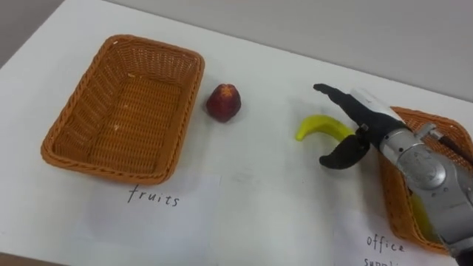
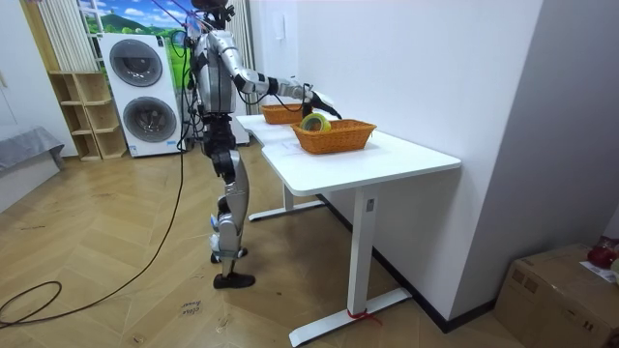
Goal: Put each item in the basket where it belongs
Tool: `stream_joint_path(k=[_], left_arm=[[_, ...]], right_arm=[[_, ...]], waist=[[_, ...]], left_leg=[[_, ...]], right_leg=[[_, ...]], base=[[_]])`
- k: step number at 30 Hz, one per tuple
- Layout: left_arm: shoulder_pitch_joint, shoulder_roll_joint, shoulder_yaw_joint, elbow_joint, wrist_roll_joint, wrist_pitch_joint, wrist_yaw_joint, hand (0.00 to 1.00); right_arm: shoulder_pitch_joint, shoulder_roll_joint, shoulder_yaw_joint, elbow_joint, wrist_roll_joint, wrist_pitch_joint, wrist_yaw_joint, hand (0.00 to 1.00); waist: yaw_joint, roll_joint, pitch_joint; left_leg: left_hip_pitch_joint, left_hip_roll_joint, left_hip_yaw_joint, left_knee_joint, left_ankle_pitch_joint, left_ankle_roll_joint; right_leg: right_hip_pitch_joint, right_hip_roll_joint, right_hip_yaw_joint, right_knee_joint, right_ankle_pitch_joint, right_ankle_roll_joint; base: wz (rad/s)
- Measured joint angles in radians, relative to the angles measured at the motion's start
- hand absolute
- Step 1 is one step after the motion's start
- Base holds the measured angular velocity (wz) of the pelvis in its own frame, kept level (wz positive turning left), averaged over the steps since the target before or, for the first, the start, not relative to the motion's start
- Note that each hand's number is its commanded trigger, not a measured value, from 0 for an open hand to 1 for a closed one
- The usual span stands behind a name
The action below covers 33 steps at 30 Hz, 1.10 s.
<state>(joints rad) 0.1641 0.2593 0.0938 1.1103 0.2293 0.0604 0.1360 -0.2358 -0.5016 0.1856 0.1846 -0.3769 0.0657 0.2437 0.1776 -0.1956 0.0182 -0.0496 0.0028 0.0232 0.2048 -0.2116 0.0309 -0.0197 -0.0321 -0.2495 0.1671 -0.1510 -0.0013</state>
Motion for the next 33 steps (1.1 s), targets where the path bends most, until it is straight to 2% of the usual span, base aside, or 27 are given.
stream_joint_path(k=[6,12,16,19,33], left_arm=[[0.0,0.0,0.0,-0.001,0.0,0.0,0.0,0.0],[-0.004,-0.001,-0.002,-0.001,0.003,0.0,0.0,0.0],[-0.004,-0.003,-0.001,0.001,0.006,0.0,-0.001,0.0],[-0.002,-0.003,-0.001,0.001,0.005,0.003,-0.001,0.0],[-0.003,-0.003,-0.002,-0.003,0.005,0.004,0.009,0.0]], right_arm=[[0.0,0.0,0.002,0.008,-0.006,0.0,0.0,0.0],[0.0,0.0,0.05,0.067,-0.022,0.0,0.007,0.0],[-0.002,0.0,0.05,0.078,-0.044,-0.001,0.012,0.0],[-0.002,0.0,0.05,0.081,-0.066,-0.001,0.012,0.0],[-0.002,0.0,0.05,0.085,-0.083,-0.001,0.002,0.0]], waist=[[0.002,0.001,0.0003],[0.011,0.003,0.0007],[0.019,0.013,-0.0009],[0.022,0.015,-0.0056],[0.02,0.018,-0.005]], left_leg=[[0.0,0.0,0.0,0.0,0.0,0.0],[0.0,0.0,-0.001,0.002,0.0,0.0],[-0.001,0.0,0.0,0.001,0.0,0.0],[-0.001,0.0,0.0,0.001,0.001,0.0],[-0.001,0.0,-0.003,0.001,0.001,0.0]], right_leg=[[-0.003,0.0,0.001,-0.001,0.0,0.0],[-0.001,0.0,0.003,-0.001,0.0,0.0],[0.001,0.0,0.003,0.0,0.0,0.0],[0.001,0.0,0.003,0.001,0.0,0.0],[0.003,0.001,0.002,0.0,0.0,0.0]], base=[[0.0],[0.0],[0.0],[0.0],[0.0]])
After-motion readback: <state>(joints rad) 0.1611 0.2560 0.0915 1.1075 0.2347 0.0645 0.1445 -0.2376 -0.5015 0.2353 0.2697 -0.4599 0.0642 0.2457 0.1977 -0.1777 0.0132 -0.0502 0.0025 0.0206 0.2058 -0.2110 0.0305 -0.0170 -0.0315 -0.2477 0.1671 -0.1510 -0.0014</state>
